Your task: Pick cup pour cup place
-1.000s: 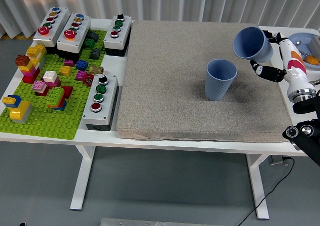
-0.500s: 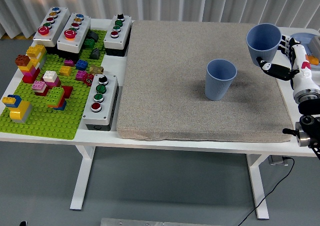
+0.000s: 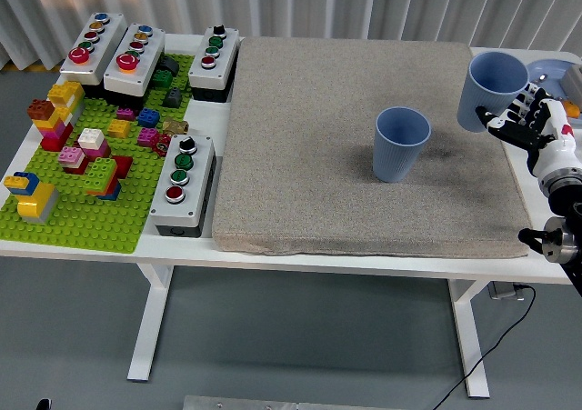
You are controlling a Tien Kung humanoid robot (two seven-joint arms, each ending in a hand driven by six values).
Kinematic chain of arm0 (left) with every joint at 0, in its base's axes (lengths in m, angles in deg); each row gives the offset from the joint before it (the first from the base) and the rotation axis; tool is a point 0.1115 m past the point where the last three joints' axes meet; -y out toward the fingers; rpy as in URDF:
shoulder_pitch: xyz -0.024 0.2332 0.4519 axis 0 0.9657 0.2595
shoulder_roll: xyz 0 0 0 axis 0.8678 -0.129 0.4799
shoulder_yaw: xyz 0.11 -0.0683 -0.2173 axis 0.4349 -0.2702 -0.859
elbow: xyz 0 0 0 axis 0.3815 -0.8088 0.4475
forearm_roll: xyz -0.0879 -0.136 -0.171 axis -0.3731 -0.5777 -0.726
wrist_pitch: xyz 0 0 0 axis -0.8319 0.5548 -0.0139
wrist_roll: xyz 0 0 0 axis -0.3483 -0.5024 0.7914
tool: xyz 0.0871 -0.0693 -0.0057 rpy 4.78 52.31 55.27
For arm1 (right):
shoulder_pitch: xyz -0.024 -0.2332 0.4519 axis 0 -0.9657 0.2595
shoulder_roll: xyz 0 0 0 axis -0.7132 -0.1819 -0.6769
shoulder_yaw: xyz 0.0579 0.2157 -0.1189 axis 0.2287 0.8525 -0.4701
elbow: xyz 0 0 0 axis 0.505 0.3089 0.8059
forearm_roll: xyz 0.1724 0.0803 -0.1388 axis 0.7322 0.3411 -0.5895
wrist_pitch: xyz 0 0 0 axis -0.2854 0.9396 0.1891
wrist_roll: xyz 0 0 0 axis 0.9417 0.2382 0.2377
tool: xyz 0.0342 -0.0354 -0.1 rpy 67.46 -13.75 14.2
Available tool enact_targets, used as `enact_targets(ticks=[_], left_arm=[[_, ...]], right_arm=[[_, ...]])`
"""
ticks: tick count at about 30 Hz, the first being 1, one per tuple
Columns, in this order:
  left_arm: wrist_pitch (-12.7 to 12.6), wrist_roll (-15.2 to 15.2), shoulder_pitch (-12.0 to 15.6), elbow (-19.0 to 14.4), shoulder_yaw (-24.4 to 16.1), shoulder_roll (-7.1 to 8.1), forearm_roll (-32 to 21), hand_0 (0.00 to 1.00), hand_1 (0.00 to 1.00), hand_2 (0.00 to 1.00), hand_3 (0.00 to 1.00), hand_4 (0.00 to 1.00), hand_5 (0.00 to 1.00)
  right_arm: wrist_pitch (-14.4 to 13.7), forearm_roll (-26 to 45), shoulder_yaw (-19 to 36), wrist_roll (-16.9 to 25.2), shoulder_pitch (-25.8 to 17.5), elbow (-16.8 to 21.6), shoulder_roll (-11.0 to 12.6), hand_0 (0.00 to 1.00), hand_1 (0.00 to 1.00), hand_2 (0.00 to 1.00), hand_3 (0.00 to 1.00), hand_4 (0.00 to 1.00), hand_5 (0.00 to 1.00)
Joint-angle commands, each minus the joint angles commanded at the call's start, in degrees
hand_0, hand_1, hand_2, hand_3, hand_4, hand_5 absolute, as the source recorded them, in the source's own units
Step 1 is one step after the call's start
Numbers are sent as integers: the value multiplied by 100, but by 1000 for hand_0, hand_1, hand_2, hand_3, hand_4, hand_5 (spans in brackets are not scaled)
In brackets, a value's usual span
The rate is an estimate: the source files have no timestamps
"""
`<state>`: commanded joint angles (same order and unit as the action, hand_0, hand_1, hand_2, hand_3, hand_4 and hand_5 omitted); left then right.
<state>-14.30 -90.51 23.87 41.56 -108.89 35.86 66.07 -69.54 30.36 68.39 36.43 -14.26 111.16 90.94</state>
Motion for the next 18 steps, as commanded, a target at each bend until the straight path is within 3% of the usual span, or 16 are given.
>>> enact_targets(ticks=[18], left_arm=[[12, -1, -21, 0, 20, 0, 28, 702, 662, 731, 669, 477, 973]], right_arm=[[-19, -36, -217, -2, -262, -138, 32, 904, 740, 637, 642, 696, 67]])
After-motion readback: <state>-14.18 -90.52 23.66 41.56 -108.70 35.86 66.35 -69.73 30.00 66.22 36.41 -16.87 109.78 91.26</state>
